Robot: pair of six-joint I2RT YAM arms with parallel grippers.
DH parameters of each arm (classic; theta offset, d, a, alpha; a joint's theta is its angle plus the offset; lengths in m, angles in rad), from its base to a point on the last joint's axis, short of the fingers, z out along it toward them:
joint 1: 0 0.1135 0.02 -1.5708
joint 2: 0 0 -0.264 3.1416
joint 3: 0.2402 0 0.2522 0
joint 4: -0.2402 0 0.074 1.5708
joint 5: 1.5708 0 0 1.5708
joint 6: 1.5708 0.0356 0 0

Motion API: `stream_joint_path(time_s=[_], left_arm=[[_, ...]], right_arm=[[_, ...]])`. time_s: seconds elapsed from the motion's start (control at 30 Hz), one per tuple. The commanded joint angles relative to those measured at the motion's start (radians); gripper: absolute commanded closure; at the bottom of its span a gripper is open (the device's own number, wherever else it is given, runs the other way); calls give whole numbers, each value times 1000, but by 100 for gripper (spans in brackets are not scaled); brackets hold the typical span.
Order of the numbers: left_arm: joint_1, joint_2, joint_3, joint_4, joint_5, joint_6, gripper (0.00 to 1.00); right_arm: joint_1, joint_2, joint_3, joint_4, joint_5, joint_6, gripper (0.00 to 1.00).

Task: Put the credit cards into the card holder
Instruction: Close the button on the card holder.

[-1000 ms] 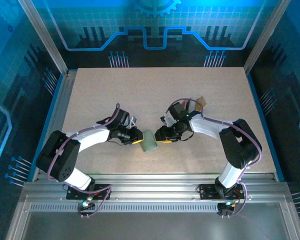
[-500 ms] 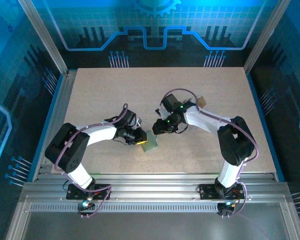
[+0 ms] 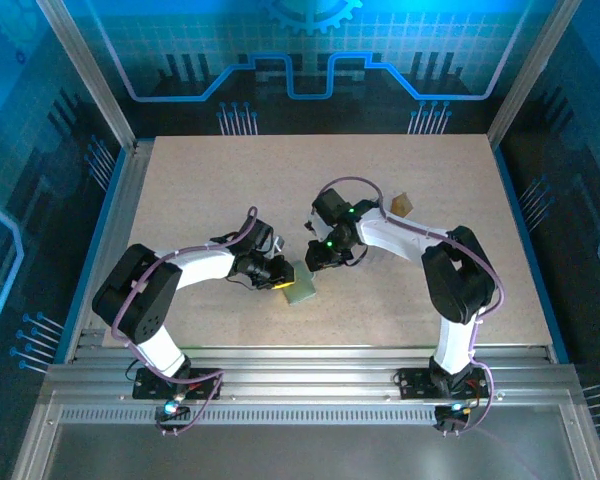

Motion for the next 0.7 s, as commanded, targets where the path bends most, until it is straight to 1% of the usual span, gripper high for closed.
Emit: stream_joint_path(time_s=[0.0,0.07,0.17,0.23,0.33,0.5,0.57,0.67], left_arm=[[-7,16,13,-7,-29,17,80],[-7,15,11,-4,-29,16,80],[-7,14,9,-4,-28,15,80],[-7,14,6,-2,-28,16,80],[-7,12,4,-1,-28,15,80],[-6,15,-4,2,-31,17,80],[-7,17,-8,10,-28,14,80],[-6,17,-11,17,-26,13,80]], right_arm=[[10,23,33,-38,14,-18,77],[10,27,33,-35,15,-19,78],[8,34,38,-38,19,-20,83],[7,33,38,-35,21,-20,84],[4,35,42,-38,25,-22,88],[4,31,40,-27,18,-37,100],[3,28,35,-19,7,-47,100],[6,7,15,11,-51,-69,100]])
